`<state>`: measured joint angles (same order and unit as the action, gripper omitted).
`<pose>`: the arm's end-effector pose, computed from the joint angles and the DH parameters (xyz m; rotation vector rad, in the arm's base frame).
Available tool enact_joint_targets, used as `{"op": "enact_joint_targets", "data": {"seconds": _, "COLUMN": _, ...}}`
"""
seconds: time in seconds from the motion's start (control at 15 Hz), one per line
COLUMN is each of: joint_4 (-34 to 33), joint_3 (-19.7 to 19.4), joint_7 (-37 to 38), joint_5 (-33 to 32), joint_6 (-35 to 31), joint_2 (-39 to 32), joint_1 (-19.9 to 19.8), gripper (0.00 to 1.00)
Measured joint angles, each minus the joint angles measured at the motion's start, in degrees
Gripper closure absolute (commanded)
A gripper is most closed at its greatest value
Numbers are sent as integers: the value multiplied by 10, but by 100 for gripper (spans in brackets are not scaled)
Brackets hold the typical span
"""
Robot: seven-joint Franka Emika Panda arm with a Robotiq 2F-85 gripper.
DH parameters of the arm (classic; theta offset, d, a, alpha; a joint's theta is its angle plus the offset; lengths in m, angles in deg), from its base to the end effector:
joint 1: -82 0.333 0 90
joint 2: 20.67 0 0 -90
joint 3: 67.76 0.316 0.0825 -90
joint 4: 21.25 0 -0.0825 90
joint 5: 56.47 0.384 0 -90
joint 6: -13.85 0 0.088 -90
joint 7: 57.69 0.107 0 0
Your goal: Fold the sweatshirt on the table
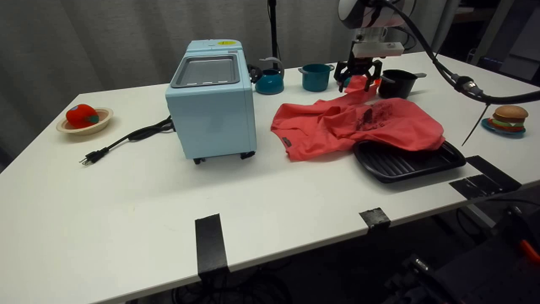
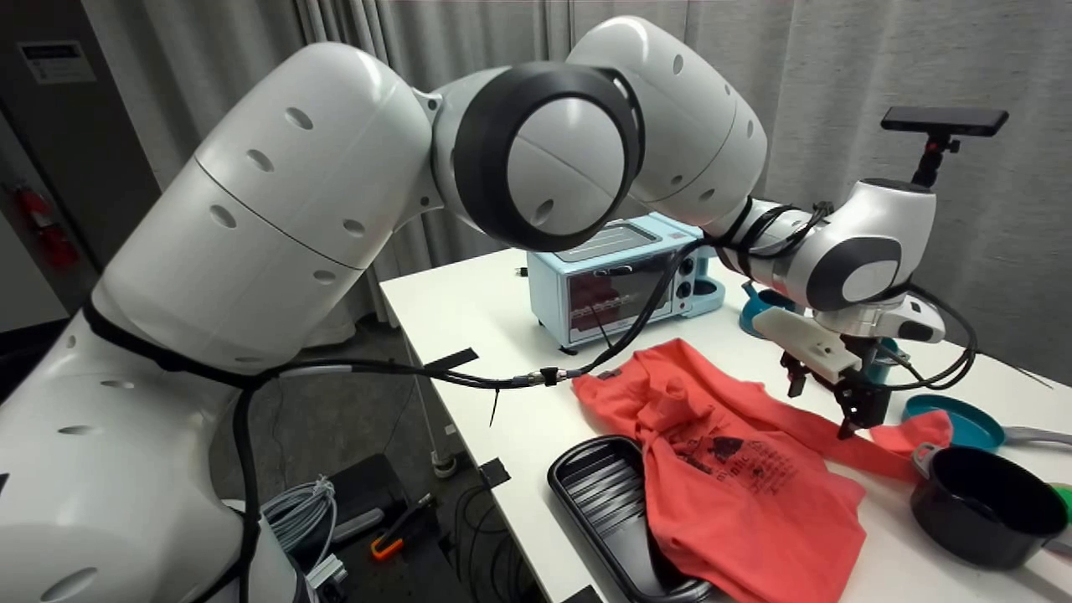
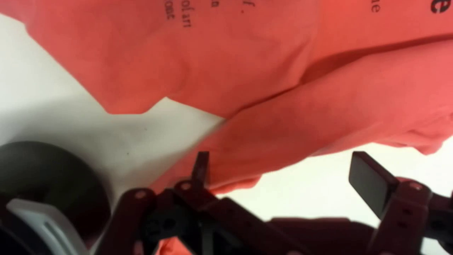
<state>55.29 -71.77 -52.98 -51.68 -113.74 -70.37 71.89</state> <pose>0.7245 -0.1674 0.2101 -3.0809 0.5502 -0.0422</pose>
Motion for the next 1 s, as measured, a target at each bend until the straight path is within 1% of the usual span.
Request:
{"op": "enact_joint_targets", "data": {"seconds": 0.13, "joint_4": -10, "joint_3": -1, "joint_7": 9, "joint_5": 0, "joint_6": -4, "joint_2": -6, "joint_1": 0, "gripper": 15}}
{"op": "enact_joint_targets", "data": {"seconds": 0.2, "joint_4": -14, "joint_3": -2, "joint_7": 15, "joint_5": 0, "joint_6": -5, "joint_2": -11, "joint_1": 0, "gripper": 31}}
{"op": "enact_joint_targets", "data": {"seconds": 0.27, "joint_4": -17, "joint_3": -4, "joint_7": 21, "joint_5": 0, "joint_6": -5, "joint_2": -16, "joint_1": 0, "gripper": 40}}
{"op": "enact_joint_targets", "data": {"seconds": 0.4, "joint_4": -25, "joint_3": -10, "joint_7": 32, "joint_5": 0, "joint_6": -5, "joint_2": -30, "joint_1": 0, "gripper": 57}}
{"op": "enact_joint_targets", "data": {"seconds": 0.73, "joint_4": -42, "joint_3": -18, "joint_7": 51, "joint_5": 0, "joint_6": -4, "joint_2": -53, "joint_1": -1, "gripper": 94}}
{"op": "enact_joint_targets", "data": {"seconds": 0.8, "joint_4": -44, "joint_3": -18, "joint_7": 52, "joint_5": 0, "joint_6": -4, "joint_2": -53, "joint_1": 0, "gripper": 99}}
{"op": "enact_joint_targets", "data": {"seconds": 1.0, "joint_4": -50, "joint_3": -16, "joint_7": 52, "joint_5": 0, "joint_6": -4, "joint_2": -52, "joint_1": 0, "gripper": 100}}
